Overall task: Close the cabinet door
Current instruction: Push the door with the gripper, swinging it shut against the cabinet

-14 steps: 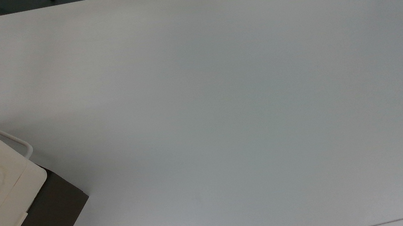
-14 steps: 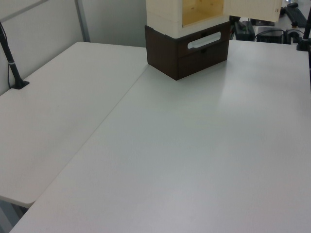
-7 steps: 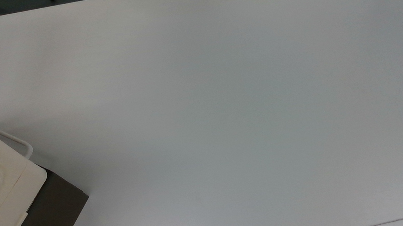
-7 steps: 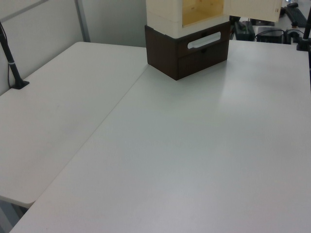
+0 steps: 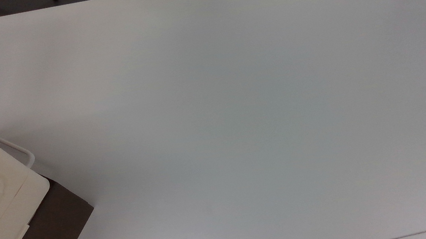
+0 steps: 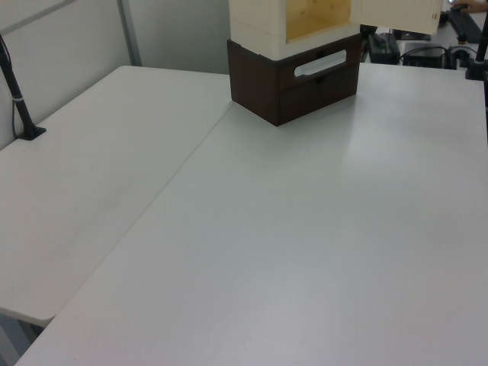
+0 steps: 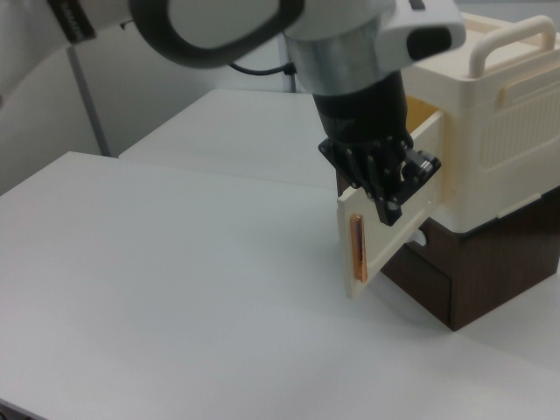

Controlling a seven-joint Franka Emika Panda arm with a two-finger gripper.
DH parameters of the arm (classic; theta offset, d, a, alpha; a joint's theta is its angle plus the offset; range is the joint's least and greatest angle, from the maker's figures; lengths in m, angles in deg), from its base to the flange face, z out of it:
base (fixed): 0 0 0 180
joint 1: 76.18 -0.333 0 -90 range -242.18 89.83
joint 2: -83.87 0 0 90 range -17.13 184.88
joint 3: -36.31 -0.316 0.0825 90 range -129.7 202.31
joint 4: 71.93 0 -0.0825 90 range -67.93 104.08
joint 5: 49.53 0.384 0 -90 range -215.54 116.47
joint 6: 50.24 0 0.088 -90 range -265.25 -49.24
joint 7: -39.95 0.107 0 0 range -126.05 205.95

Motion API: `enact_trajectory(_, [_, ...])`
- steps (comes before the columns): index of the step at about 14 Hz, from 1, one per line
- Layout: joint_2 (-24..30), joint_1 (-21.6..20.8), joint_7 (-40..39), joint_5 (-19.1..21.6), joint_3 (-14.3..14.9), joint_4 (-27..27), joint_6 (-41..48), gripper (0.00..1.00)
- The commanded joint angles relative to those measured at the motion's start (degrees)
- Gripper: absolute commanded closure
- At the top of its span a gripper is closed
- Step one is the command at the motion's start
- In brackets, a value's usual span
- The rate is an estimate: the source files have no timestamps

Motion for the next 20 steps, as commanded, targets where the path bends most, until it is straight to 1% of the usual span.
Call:
enact_trajectory(1, [0.6,-1.7,-0.6,6.7,-0.3,2.2,-1.3,1.00])
enact_trajectory(3, [0.6,-1.9,-0.6,12.5,-0.3,2.8,-1.3,1.00])
enact_trajectory(4, [0.6,-2.9,-0.5,14.3,-0.7,2.8,-1.0,1.00])
enact_trajectory(6, [0.6,-6.6,0.6,14.3,-0.8,3.9,-1.5,1.00])
enact_trajectory(9, [-0.9,-10.7,2.7,14.0,-0.8,3.8,-2.8,0.99])
enact_trajectory(10, [-0.9,-13.0,3.7,14.1,-0.8,4.2,-6.3,0.99])
enact_trajectory(13, [-3.3,-17.5,9.6,14.2,-0.9,4.4,-14.4,0.99])
enact_trajectory(14, [-4.6,-19.6,11.5,14.2,-0.9,4.4,-19.3,0.99])
enact_trajectory(15, [-5.9,-20.8,13.3,14.3,-1.0,4.4,-24.2,0.99])
enact_trajectory(16, [-7.1,-21.2,15.2,14.2,-1.8,4.4,-28.0,0.99])
enact_trajectory(17, [-7.4,-21.1,15.4,14.2,-2.4,4.4,-29.3,0.99])
enact_trajectory(20, [-8.1,-21.3,15.4,14.2,-2.5,4.4,-29.5,0.99])
